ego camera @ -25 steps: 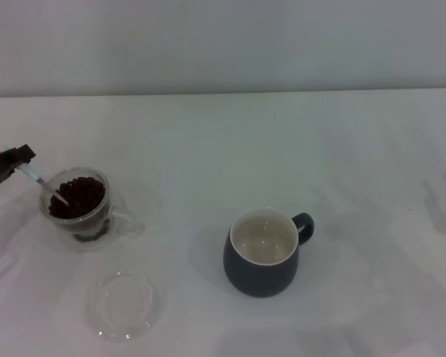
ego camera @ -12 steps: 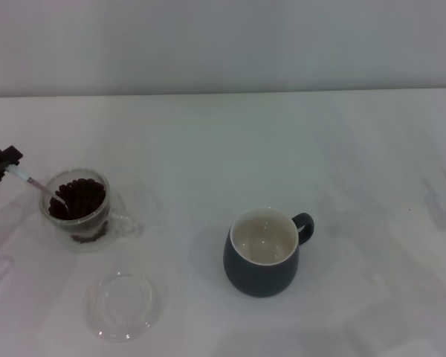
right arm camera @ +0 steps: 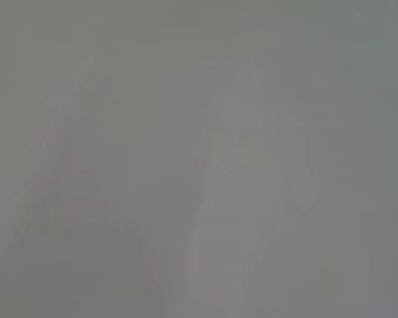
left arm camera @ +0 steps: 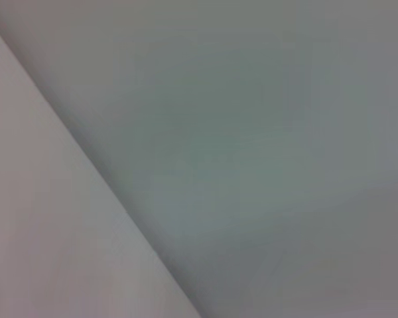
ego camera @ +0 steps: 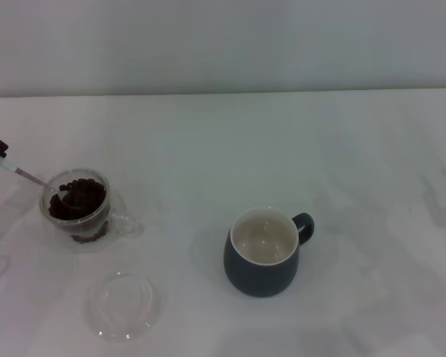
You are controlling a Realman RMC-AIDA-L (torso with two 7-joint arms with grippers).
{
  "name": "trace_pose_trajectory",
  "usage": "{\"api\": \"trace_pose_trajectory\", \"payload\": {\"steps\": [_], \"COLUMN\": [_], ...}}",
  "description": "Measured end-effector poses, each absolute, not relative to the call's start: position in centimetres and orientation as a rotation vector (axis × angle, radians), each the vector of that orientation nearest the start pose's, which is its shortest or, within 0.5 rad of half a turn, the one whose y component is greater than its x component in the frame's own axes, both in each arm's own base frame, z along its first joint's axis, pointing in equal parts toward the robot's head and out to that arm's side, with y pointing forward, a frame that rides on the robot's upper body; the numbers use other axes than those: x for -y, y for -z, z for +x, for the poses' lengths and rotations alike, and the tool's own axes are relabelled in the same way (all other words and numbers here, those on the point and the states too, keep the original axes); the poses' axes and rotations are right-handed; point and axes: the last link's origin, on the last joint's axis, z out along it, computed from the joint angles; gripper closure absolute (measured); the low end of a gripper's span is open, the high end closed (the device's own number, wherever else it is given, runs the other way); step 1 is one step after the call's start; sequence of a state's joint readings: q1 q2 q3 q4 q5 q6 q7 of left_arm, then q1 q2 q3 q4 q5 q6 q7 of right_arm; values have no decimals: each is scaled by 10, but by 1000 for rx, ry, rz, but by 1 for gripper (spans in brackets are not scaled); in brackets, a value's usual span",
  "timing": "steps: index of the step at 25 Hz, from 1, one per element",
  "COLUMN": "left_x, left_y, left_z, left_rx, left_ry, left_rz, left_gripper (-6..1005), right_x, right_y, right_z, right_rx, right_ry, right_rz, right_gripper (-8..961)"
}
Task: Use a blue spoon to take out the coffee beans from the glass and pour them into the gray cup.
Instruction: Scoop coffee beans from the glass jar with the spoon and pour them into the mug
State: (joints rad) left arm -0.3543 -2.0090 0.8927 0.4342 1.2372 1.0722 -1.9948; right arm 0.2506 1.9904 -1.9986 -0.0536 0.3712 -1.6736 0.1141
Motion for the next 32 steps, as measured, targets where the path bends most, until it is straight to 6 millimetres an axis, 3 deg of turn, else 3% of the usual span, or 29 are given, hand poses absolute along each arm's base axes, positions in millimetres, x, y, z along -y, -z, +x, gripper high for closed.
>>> {"api": "trace_pose_trajectory", "payload": {"steps": [8,19,32], "left_x": [-331,-327,-315], "left_y": [-39,-33,-33], "left_z": [-354,-341,-337], "left_rx": [1723,1609,1586], "left_ry": [1276,1297,1364], "left_rz": [-1505,-1632,-1656], "left_gripper": [867,867,866], "right_x": [-249,-249,-247], "right_y": [-49,-50,-49], "right_z": [349,347,346], "right_rx": [-109,-94,-95], "right_ry": [-763,-774,-776], "right_rz": [-1605,-1601,-1601], "right_gripper": [558,559,558]}}
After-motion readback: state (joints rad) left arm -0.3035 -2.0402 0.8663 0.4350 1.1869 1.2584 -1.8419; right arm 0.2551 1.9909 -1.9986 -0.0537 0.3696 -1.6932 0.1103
